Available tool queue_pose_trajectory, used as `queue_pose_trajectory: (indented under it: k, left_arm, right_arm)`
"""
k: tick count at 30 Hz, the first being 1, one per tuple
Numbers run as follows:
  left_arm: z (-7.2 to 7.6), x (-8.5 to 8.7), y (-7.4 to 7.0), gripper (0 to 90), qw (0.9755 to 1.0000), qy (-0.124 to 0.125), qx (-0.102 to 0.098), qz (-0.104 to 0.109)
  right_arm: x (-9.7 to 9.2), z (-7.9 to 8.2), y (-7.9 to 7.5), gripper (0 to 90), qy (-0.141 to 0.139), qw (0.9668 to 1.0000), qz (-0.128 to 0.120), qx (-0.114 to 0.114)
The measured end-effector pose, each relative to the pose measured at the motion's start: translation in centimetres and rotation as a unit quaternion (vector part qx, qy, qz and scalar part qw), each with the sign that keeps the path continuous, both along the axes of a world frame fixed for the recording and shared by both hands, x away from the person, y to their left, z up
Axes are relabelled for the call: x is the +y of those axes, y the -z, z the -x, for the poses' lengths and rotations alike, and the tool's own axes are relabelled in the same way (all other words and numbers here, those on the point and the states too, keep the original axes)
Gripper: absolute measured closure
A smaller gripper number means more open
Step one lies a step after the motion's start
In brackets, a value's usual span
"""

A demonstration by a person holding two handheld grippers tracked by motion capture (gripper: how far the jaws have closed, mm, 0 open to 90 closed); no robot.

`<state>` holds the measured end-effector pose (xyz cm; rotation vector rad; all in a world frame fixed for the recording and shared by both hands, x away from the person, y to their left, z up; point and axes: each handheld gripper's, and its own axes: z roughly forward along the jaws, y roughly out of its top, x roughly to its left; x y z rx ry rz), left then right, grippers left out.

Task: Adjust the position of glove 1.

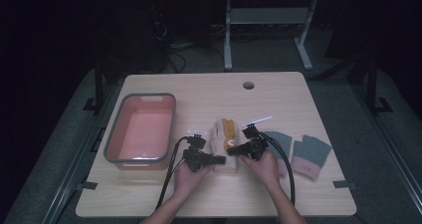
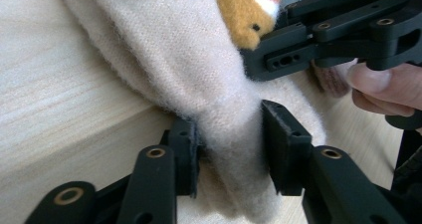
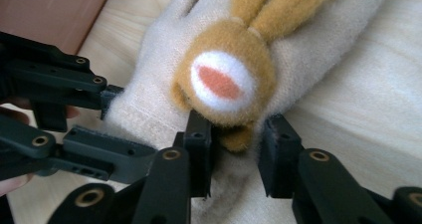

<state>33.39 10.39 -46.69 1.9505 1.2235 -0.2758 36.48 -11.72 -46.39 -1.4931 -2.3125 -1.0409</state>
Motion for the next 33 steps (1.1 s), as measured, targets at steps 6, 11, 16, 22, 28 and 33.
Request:
queue_pose_trajectory:
  k: [6, 11, 16, 22, 28, 33]
  left_arm:
    - [-0.7, 0.6, 0.4, 66.0, 0.9992, 0.005, 0.027, 0.029]
    - [-0.7, 0.9, 0.2, 66.6, 0.9991, 0.008, 0.023, 0.034]
    - [-0.7, 1.2, -0.2, 66.6, 0.9993, 0.010, 0.012, 0.035]
    - [-0.7, 1.5, -0.9, 66.6, 0.9989, 0.008, 0.006, 0.046]
    - [-0.5, 1.6, -1.6, 66.7, 0.9988, 0.013, -0.001, 0.048]
    - [-0.5, 1.7, -1.9, 66.8, 0.9985, 0.013, -0.004, 0.052]
  right_arm:
    - [-0.7, -0.5, 0.5, 78.6, -0.007, 0.9992, -0.037, 0.015]
    - [-0.7, -0.4, 0.0, 81.3, -0.012, 0.9992, -0.038, 0.007]
    - [-0.8, -0.2, -0.5, 82.1, -0.014, 0.9987, -0.049, 0.004]
    - [-0.9, -0.1, -1.4, 82.4, -0.017, 0.9983, -0.055, -0.008]
    - [-0.9, 0.1, -2.2, 82.6, -0.015, 0.9980, -0.059, -0.016]
    - [-0.9, 0.2, -2.6, 82.7, -0.017, 0.9977, -0.062, -0.021]
